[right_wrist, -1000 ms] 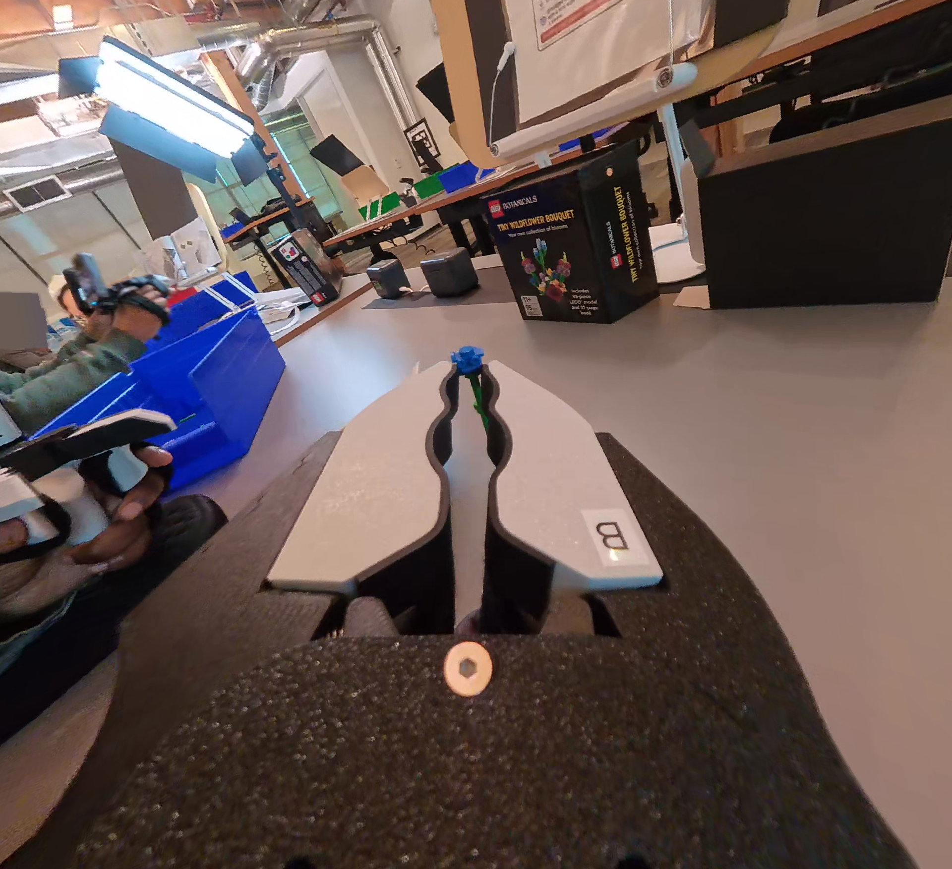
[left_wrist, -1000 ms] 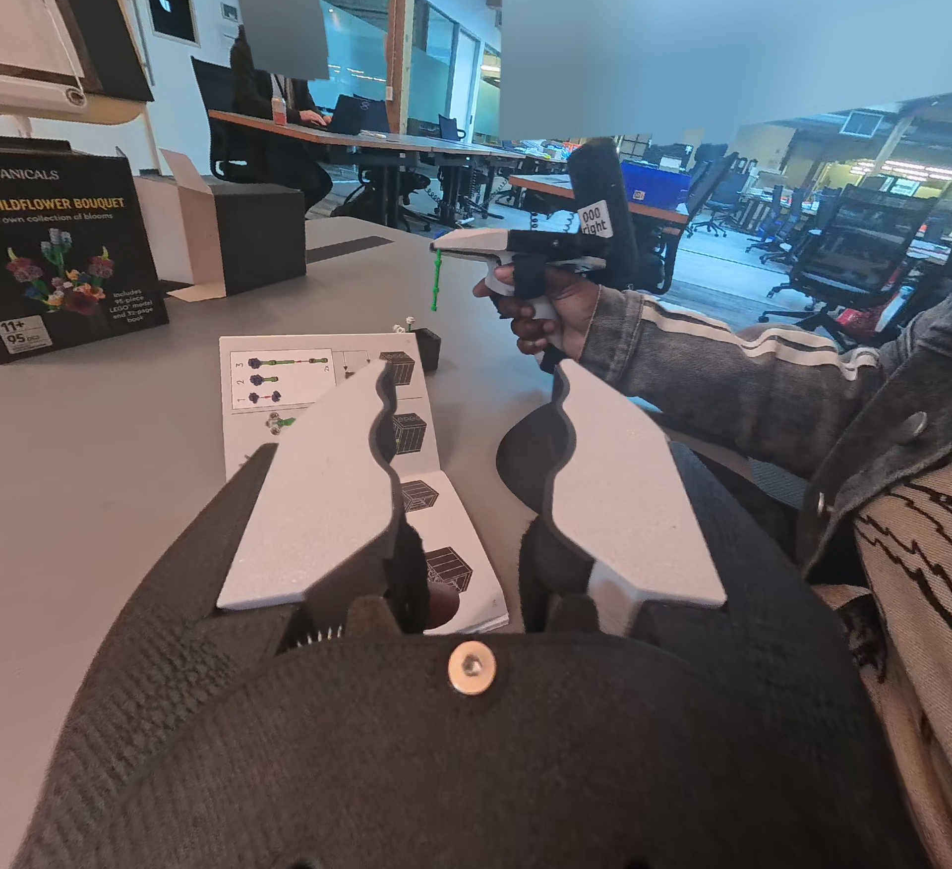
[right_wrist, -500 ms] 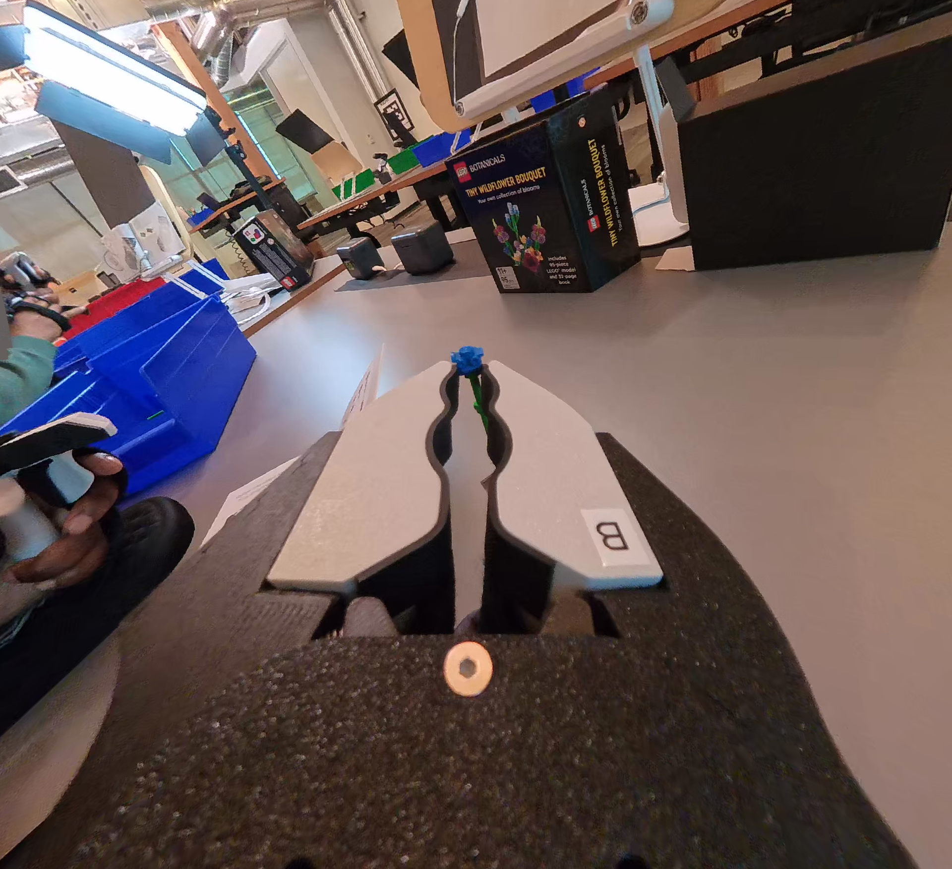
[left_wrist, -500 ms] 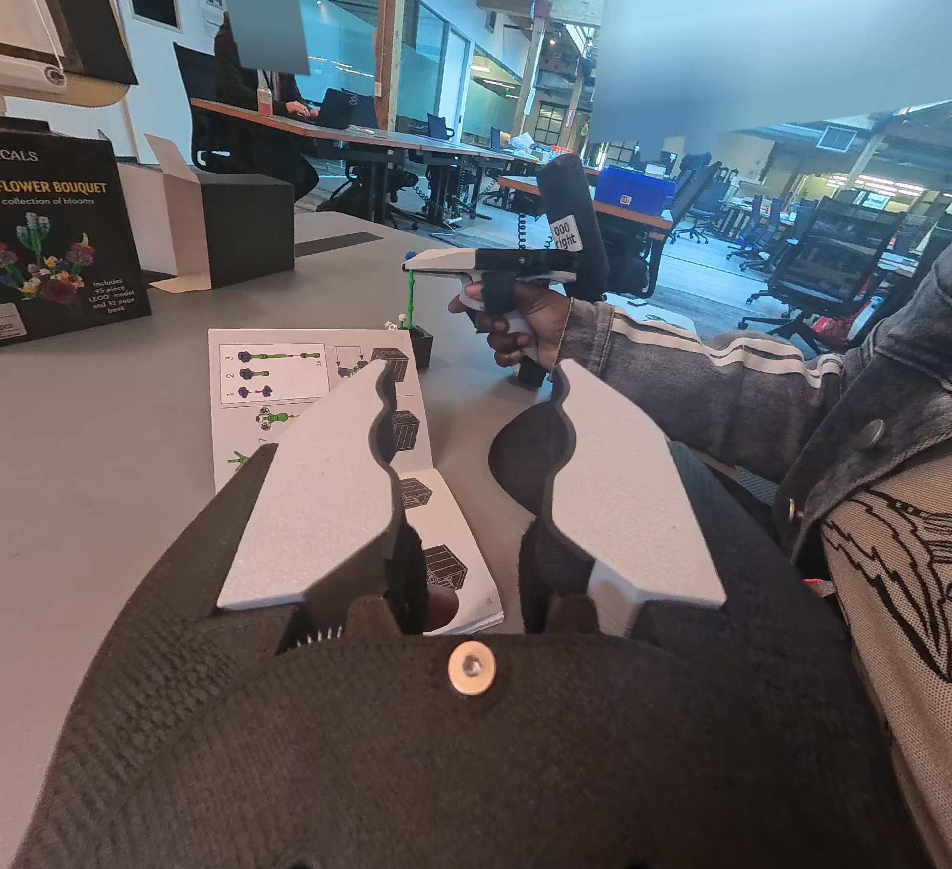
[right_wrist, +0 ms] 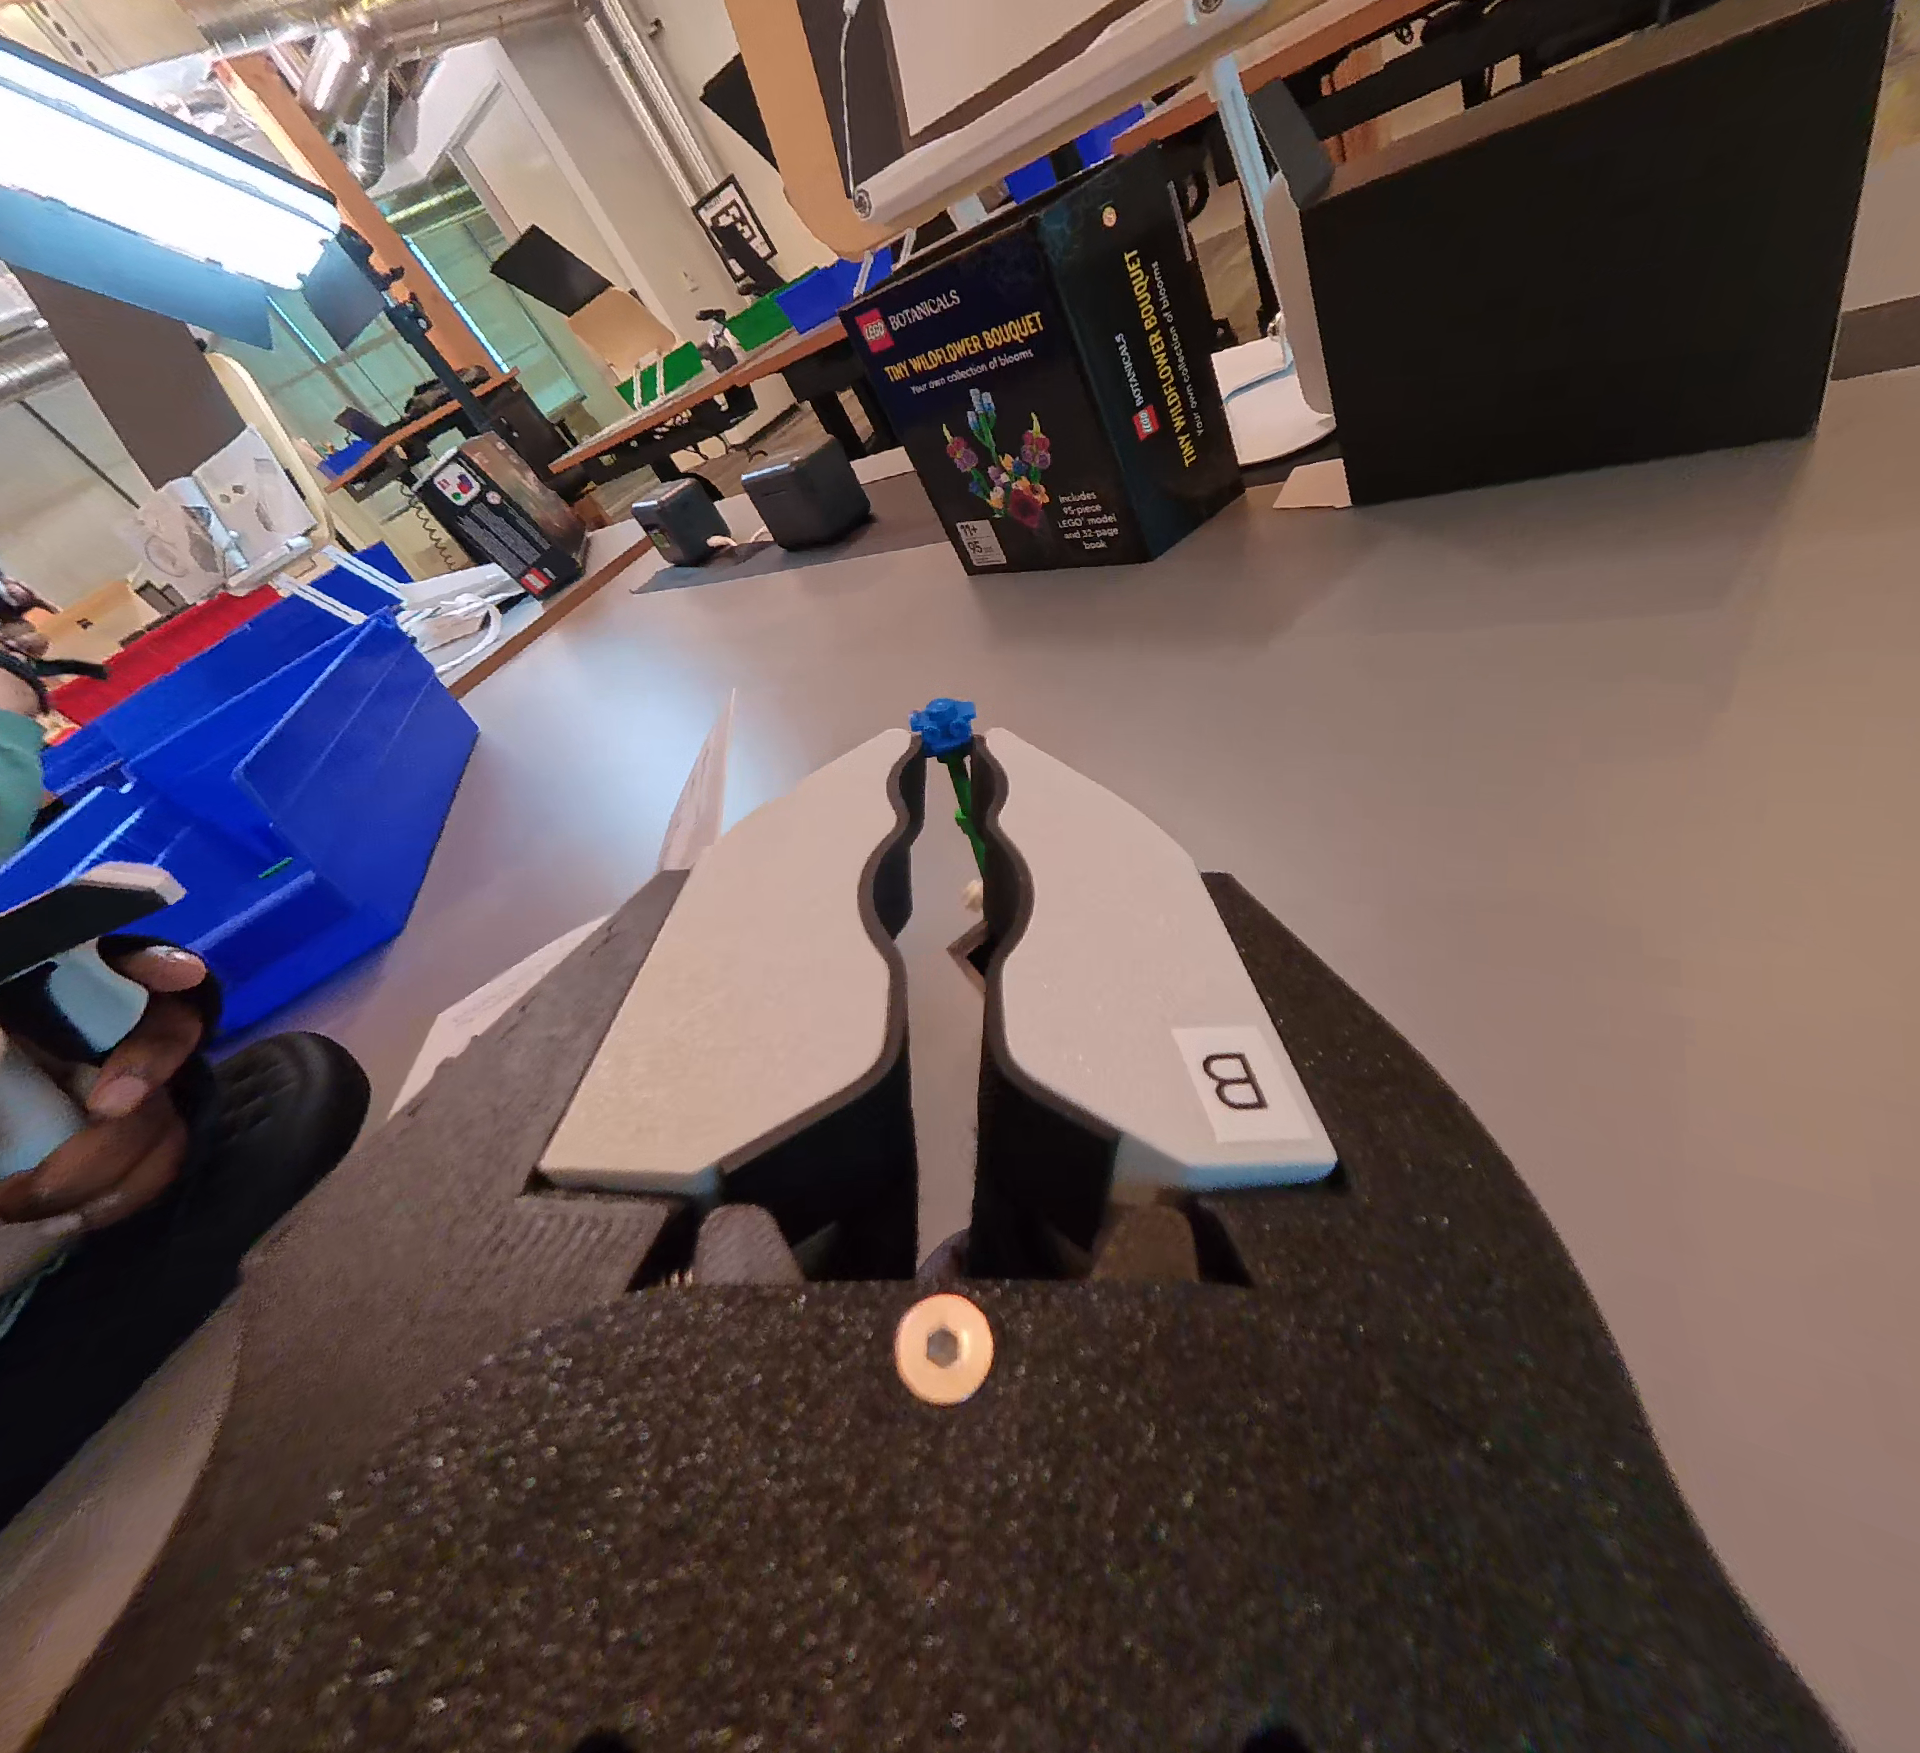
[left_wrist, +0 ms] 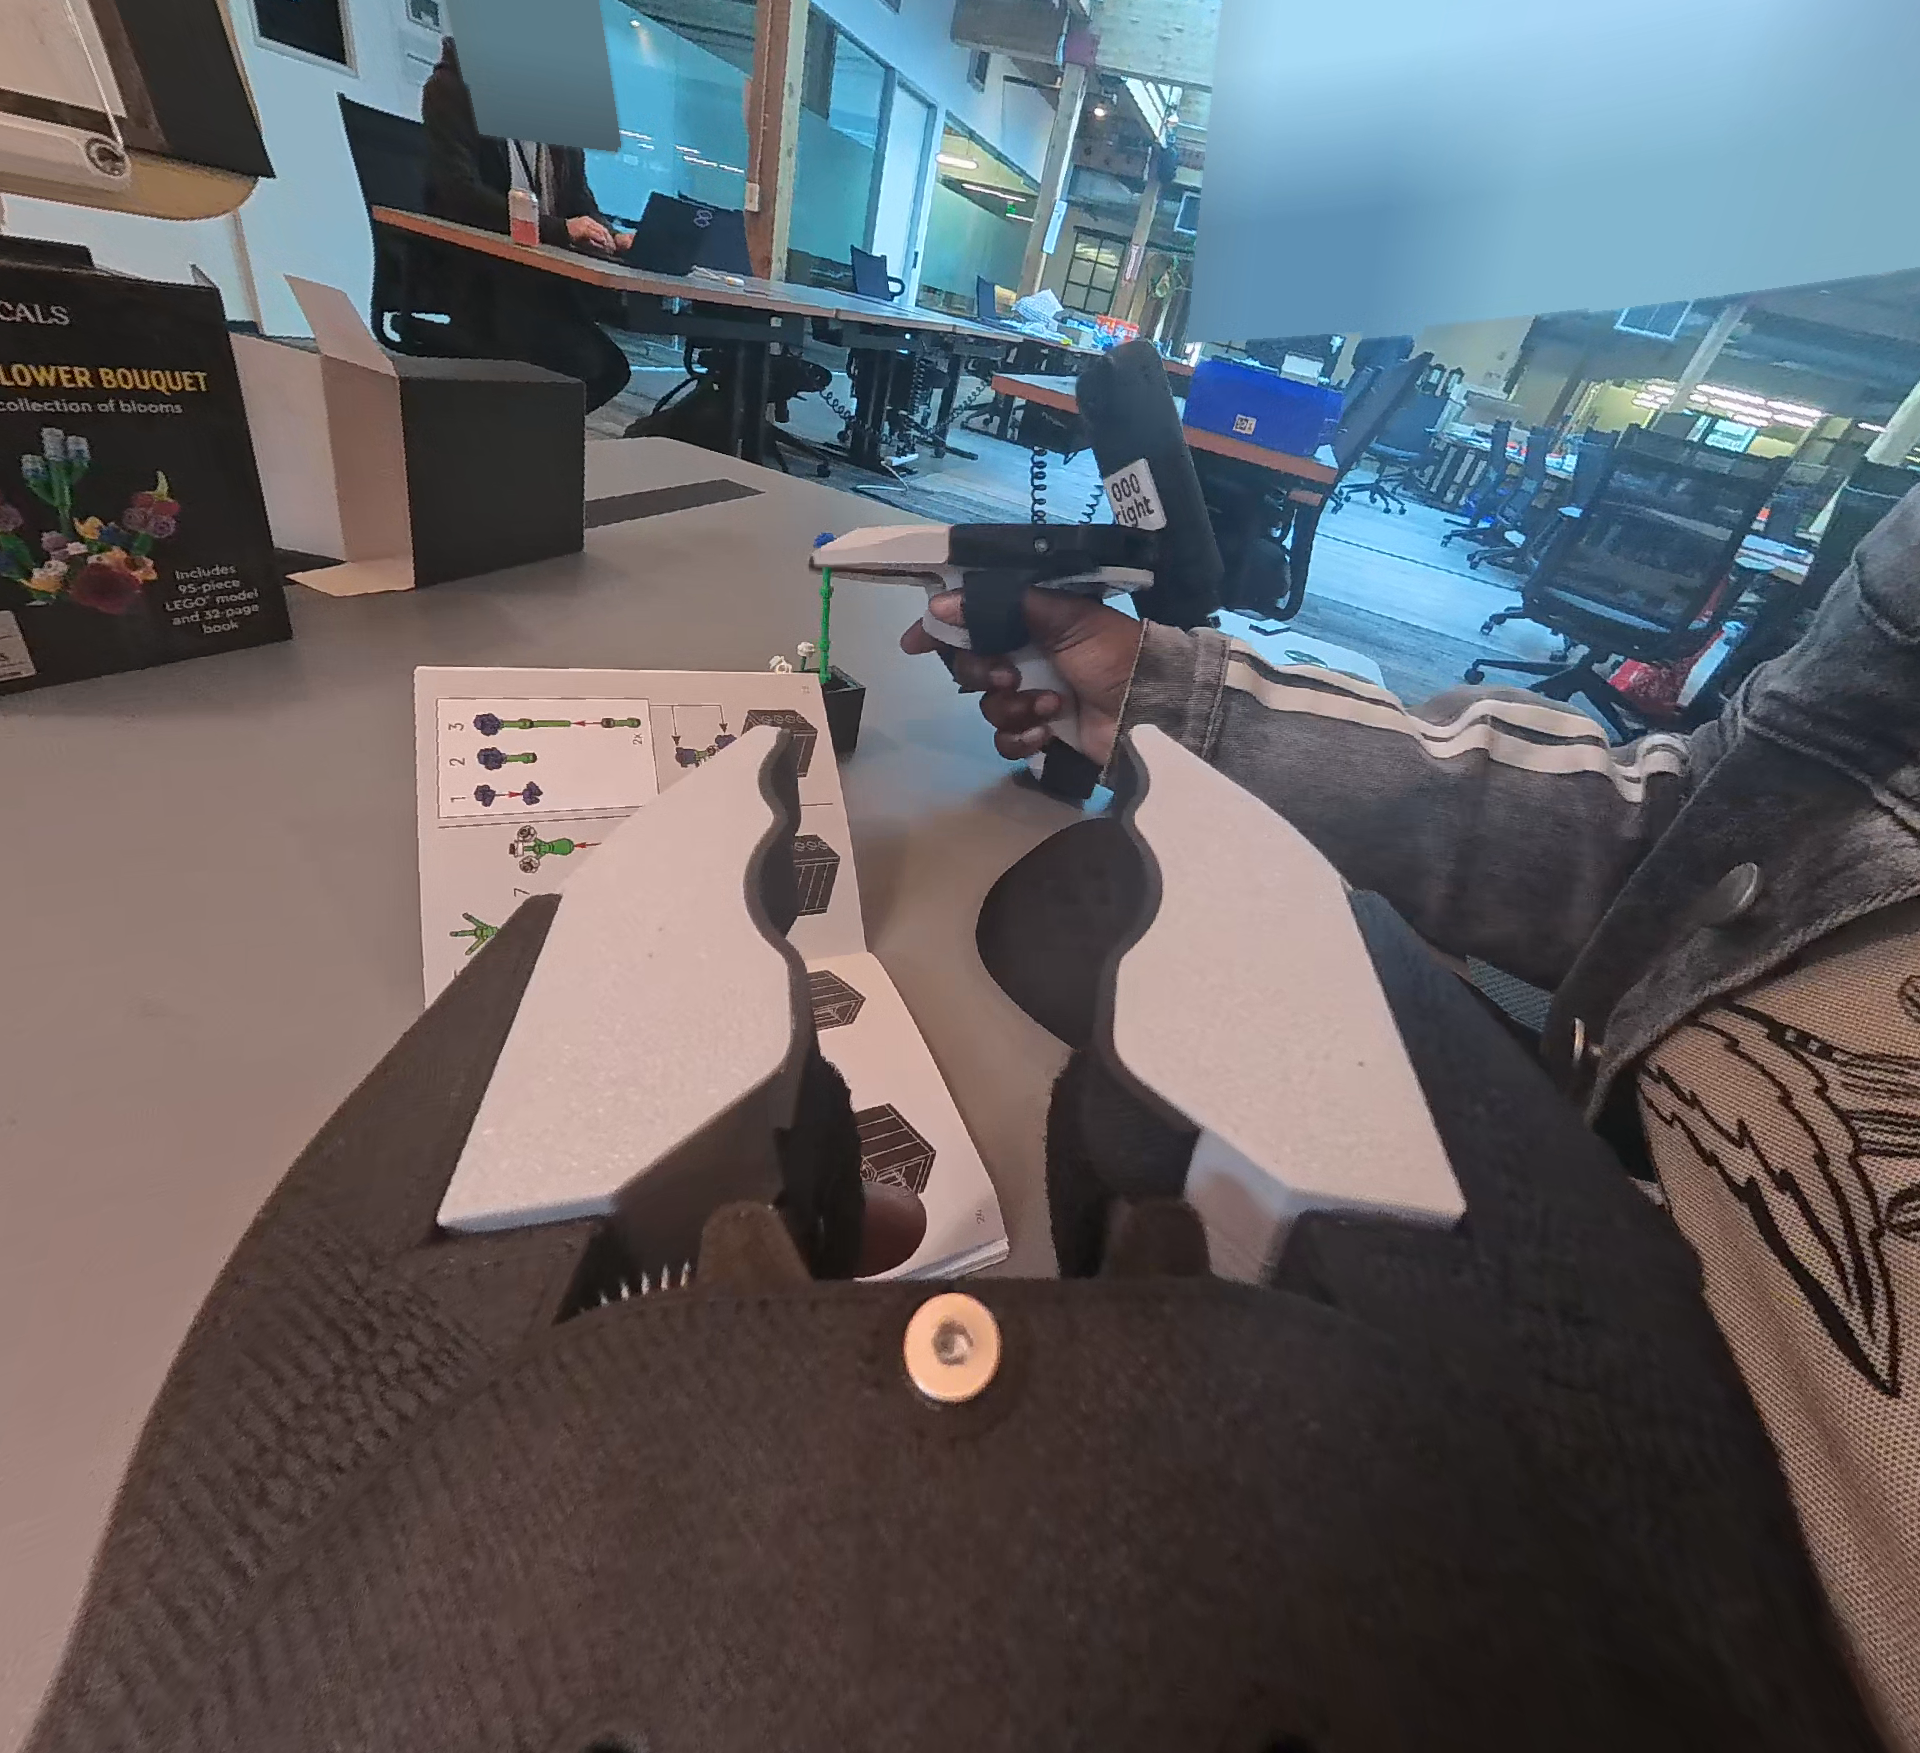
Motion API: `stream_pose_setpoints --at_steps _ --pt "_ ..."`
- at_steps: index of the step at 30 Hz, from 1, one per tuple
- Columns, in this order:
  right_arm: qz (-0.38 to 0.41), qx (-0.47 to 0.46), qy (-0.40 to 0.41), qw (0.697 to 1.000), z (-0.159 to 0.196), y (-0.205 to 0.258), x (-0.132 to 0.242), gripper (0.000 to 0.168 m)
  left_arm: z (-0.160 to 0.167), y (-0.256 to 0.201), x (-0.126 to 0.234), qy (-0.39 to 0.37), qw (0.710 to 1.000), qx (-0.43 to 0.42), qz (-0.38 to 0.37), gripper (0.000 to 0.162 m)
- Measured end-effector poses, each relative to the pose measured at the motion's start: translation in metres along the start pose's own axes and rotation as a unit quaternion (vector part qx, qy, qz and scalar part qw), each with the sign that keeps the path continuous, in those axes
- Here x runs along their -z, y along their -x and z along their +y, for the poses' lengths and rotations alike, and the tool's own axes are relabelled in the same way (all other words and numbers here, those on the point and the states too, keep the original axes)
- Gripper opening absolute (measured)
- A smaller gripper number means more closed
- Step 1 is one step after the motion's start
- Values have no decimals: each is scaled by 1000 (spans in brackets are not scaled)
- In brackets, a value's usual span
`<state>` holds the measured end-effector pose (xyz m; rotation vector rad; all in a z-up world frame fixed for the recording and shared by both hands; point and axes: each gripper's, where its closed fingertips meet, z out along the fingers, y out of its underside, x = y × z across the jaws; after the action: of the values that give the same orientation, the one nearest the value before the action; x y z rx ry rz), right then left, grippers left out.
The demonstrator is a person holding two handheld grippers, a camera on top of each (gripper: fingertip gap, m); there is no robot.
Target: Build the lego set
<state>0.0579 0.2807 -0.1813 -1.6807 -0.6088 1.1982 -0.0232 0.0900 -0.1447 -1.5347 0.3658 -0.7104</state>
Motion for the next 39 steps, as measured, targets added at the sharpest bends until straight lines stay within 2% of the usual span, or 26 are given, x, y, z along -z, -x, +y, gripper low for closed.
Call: stream_pose_setpoints --at_steps 10,20,22,28,32,36,39 --pt "30 -20 -2 999 3 -9 2 8 0 0 0 0 1000 0 1 58" --pt "55 -49 76 994 26 -16 -1 8 0 -1 0 1 1000 -4 1 58" --pt "58 -53 90 993 30 -17 0 13 0 -1 0 -1 1000 -3 1 58" --pt "60 -66 76 993 26 -20 5 15 0 -2 0 0 1000 -7 2 58" --pt "54 -64 47 995 17 -17 11 16 -1 -1 1 -2 1000 -5 1 58" --pt "6 -52 -37 998 -8 0 20 21 -1 -1 0 -2 1000 -6 1 58" --pt "-37 7 -115 993 -33 26 35 23 -1 -1 1 -5 1000 -8 -2 58"
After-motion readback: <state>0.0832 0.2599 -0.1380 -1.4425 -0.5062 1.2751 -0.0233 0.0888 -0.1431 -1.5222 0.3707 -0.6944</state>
